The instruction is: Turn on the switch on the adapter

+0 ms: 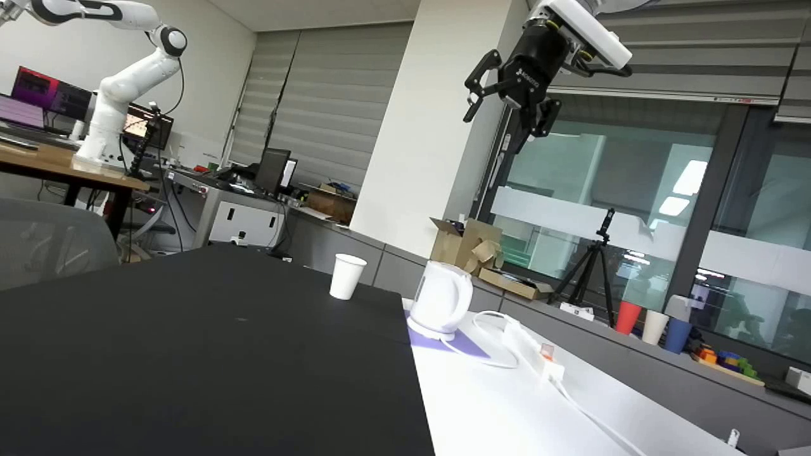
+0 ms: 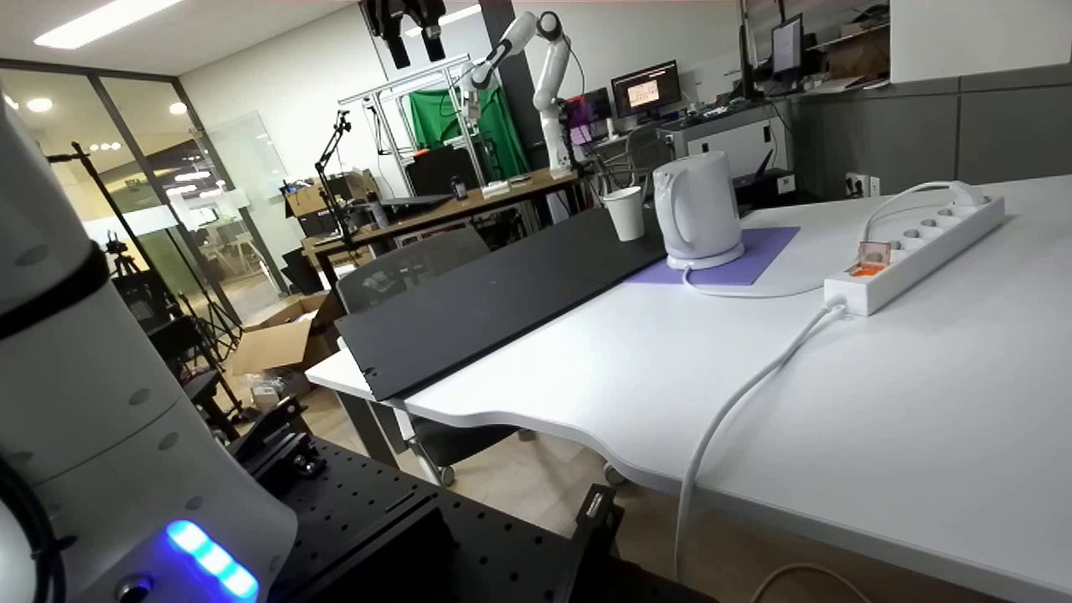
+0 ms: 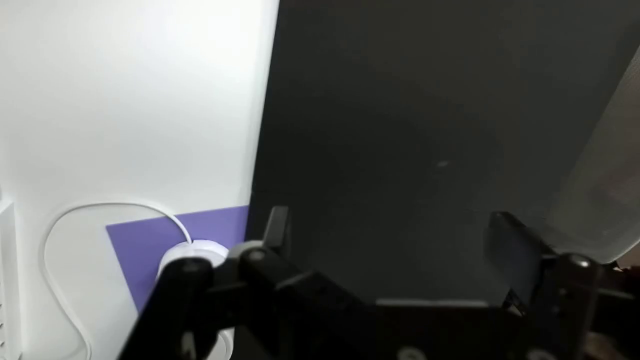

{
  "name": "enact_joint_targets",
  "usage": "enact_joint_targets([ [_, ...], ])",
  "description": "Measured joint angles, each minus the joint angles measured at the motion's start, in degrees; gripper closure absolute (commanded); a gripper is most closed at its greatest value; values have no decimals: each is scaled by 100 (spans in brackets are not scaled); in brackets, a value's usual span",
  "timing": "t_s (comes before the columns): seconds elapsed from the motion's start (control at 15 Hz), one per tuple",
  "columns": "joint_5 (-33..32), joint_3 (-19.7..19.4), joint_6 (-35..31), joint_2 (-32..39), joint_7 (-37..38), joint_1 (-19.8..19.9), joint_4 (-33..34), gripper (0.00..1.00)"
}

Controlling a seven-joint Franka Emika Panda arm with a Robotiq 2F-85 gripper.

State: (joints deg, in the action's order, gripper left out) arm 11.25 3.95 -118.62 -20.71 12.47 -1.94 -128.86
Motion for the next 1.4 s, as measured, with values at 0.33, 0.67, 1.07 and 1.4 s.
enact_joint_targets([
  [0.33,0,0,0,0,0,0,0,0],
  [0.67,-20,-40,-208,109,-8,102,-37,0],
  [1.07,-263,-497,-1320,1017,-123,617,-41,40],
  [1.4,-1190,-849,-2318,2177,-122,965,181,75],
])
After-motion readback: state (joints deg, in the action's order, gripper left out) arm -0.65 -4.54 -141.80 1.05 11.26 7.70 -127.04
